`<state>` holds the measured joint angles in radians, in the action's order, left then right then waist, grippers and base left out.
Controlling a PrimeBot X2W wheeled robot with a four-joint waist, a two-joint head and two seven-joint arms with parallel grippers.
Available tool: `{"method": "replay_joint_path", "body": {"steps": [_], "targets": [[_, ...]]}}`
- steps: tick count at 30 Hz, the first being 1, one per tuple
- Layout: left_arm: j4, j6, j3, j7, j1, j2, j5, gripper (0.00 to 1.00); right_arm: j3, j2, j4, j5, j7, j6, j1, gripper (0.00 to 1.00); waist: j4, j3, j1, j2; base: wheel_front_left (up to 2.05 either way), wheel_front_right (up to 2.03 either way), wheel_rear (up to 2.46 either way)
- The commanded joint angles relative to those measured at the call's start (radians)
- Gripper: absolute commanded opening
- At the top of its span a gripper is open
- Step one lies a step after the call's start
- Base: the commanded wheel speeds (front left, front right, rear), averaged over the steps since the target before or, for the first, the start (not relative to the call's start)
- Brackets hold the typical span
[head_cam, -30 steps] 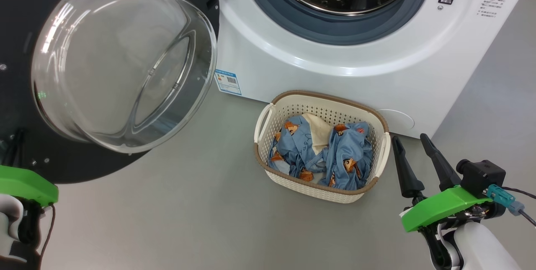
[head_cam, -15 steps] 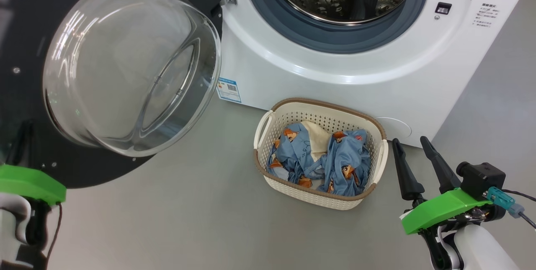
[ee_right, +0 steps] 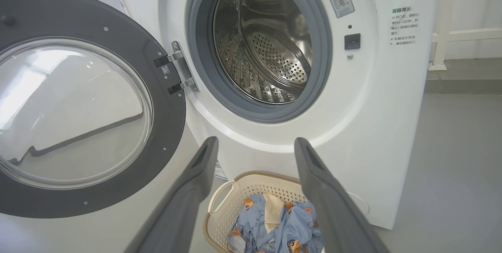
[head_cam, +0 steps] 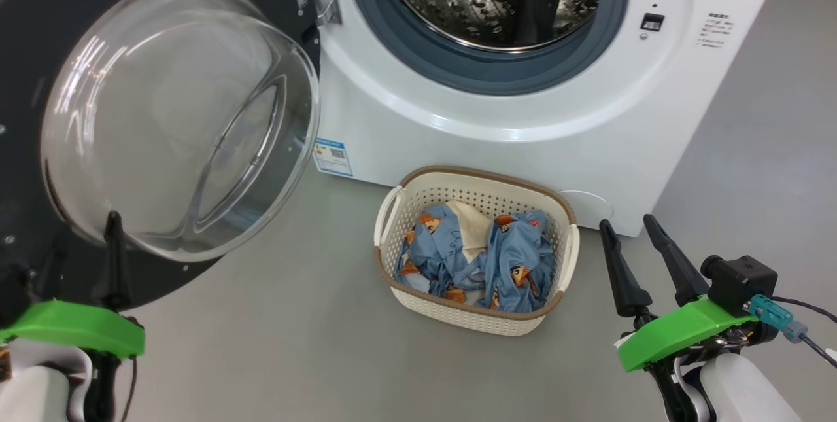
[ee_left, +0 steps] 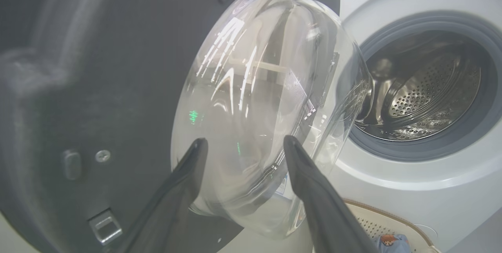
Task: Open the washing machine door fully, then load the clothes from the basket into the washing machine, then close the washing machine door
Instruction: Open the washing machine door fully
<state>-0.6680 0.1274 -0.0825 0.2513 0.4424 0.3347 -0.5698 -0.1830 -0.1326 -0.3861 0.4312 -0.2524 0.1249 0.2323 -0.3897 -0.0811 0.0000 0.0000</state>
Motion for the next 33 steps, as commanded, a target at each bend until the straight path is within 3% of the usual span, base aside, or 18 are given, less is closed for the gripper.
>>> {"method": "replay_joint_path", "body": {"steps": [1, 16, 33], "targets": [[0.044, -0.011, 0.033, 0.01, -0.003, 0.038, 0.008, 1.0, -0.024, -0.002, 0.029, -0.008, -0.009, 0.006, 0.001, 1.0, 0.019, 0.01, 0.0, 0.0, 0.0, 0.0, 0.0], [0.263, -0.074, -0.009, -0.017, -0.148, -0.004, 0.025, 1.0, -0.064, -0.006, 0.048, -0.008, -0.009, 0.006, -0.012, 1.0, 0.16, 0.049, 0.0, 0.0, 0.0, 0.0, 0.0], [0.331, -0.121, -0.045, -0.014, -0.228, -0.044, 0.039, 1.0, -0.087, -0.029, 0.047, -0.006, -0.009, 0.006, -0.012, 1.0, 0.312, 0.08, 0.0, 0.0, 0.0, 0.0, 0.0]]}}
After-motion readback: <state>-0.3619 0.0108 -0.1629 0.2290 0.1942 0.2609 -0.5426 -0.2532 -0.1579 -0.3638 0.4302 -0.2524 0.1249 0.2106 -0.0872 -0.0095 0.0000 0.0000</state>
